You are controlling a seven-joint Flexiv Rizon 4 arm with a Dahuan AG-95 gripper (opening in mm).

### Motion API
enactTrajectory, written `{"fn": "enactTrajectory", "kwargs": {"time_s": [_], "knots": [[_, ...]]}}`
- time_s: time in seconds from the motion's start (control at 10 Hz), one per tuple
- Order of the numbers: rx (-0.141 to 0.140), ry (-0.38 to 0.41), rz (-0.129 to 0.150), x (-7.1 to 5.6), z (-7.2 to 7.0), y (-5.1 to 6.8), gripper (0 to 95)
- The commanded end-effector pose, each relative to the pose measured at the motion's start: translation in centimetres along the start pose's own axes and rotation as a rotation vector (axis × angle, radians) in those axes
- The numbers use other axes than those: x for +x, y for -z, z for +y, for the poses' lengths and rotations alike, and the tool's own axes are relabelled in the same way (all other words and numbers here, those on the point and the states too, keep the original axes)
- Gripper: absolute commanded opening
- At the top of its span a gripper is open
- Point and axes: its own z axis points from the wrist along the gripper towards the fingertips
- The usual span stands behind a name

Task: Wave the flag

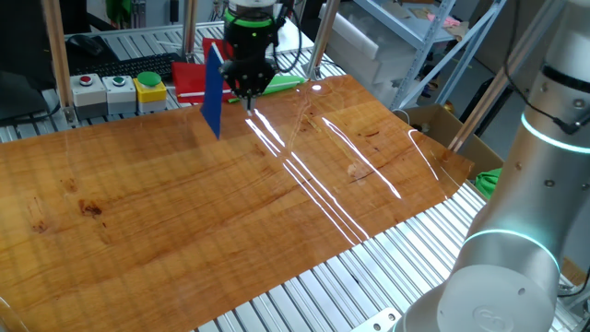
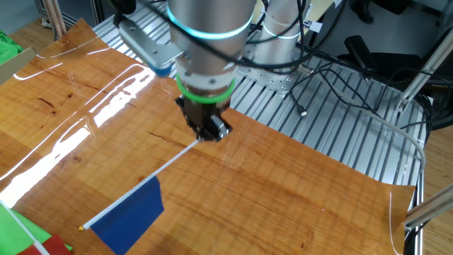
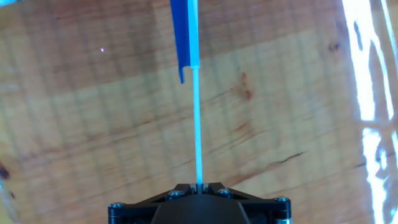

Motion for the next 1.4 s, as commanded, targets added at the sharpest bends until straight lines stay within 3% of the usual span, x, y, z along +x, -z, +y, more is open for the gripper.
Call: {"fn": "enactTrajectory", "kwargs": {"time_s": [0.1, 0.2, 0.4, 0.6, 0.9, 1.0, 1.1, 1.2, 1.3, 1.4], "knots": [[0.020, 0.047, -0.020, -0.8, -0.8, 0.0, 0.0], [0.064, 0.070, -0.028, -1.3, -1.0, -0.1, 0.0], [0.091, 0.089, -0.039, -2.5, -1.4, -0.3, 0.0], [0.190, 0.141, -0.050, -3.5, -1.9, -0.4, 0.0], [0.192, 0.161, -0.045, -4.4, -2.4, -0.4, 0.0], [0.222, 0.189, -0.039, -4.3, -2.4, -0.4, 0.0], [0.148, 0.147, -0.036, -4.1, -2.0, -0.7, 0.0], [0.102, 0.129, -0.033, -3.7, -1.6, -1.1, 0.0], [0.077, 0.116, -0.031, -3.2, -0.9, -1.5, 0.0], [0.022, 0.070, -0.025, -2.5, 0.4, -1.7, 0.0]]}}
